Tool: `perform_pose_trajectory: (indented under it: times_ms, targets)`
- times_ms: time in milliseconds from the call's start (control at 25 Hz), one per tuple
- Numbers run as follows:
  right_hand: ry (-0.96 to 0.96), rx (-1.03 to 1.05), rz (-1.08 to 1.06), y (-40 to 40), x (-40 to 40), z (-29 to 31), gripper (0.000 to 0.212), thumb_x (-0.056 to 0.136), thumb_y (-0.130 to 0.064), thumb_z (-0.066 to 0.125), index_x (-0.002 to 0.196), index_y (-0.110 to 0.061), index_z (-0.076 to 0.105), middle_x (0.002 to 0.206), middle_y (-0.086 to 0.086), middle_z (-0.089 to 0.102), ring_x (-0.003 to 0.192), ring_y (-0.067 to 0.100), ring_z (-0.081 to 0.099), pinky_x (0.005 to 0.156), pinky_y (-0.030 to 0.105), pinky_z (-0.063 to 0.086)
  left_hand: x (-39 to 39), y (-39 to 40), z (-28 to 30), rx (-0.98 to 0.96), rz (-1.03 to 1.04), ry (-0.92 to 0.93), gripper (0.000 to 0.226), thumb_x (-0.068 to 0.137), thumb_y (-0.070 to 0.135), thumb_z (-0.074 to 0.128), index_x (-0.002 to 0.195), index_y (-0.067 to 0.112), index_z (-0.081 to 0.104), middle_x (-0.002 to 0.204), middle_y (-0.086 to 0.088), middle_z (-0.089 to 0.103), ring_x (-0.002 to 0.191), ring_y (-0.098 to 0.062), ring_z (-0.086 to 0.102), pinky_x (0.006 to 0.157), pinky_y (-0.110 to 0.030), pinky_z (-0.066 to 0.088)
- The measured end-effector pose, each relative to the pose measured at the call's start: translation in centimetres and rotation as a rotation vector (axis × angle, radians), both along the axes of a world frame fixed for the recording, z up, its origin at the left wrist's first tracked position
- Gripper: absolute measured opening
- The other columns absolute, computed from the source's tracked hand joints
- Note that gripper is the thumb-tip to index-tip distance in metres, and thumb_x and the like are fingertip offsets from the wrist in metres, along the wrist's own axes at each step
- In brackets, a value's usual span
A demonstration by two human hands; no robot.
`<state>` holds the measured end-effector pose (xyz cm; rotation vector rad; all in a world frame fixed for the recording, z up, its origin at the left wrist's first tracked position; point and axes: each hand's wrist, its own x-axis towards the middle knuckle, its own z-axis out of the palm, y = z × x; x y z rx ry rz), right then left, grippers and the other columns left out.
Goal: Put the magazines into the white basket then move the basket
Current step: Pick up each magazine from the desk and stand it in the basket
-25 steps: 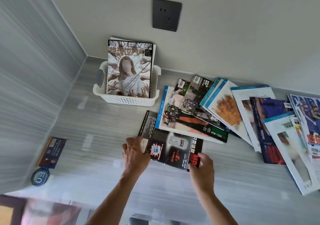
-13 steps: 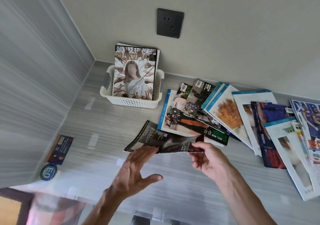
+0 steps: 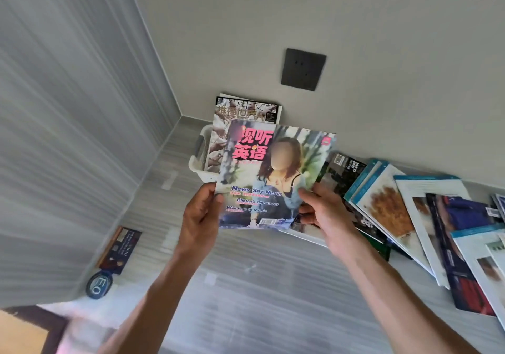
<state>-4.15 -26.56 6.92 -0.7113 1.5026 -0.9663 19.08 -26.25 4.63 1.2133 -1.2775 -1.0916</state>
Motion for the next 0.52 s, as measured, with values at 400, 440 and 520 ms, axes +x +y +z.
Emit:
perform_pose_trajectory:
  times_ms: [400,440,520]
  targets:
    - [0.421,-0.373,-0.104,-13.4,4.3,0.9,0.014,0.087,-0.019,0.063,0.079,-0.024,0.073,0.066,-0.006,0.071,0.060,0.016,0.066,0.064,0.033,0.055,3.6,-16.1,1.8,-0.093,0.351,-0.260,0.022,0.088,0.000,0.059,0.098,0.014,0.074,0.076,0.005,0.067,0.060,0.011,0.055,0.064,-0.013,0.047]
    - [0.434,-0.355,-0.120,-14.7,4.4,0.3,0.016,0.085,-0.019,0.063,0.076,-0.025,0.073,0.061,-0.006,0.069,0.055,0.014,0.061,0.062,0.035,0.053,3.8,-17.4,1.1,-0.060,0.347,-0.288,0.021,0.088,0.002,0.060,0.096,0.015,0.075,0.078,0.001,0.068,0.061,0.005,0.058,0.066,-0.019,0.051]
    - [0.408,-0.279,-0.146,-16.7,4.4,-1.7,0.025,0.084,-0.017,0.062,0.066,-0.031,0.073,0.056,-0.006,0.065,0.054,0.011,0.054,0.062,0.038,0.052,3.8,-19.3,-0.9,0.003,0.320,-0.374,0.019,0.086,0.005,0.060,0.089,0.017,0.074,0.078,-0.006,0.068,0.065,-0.017,0.063,0.069,-0.036,0.058]
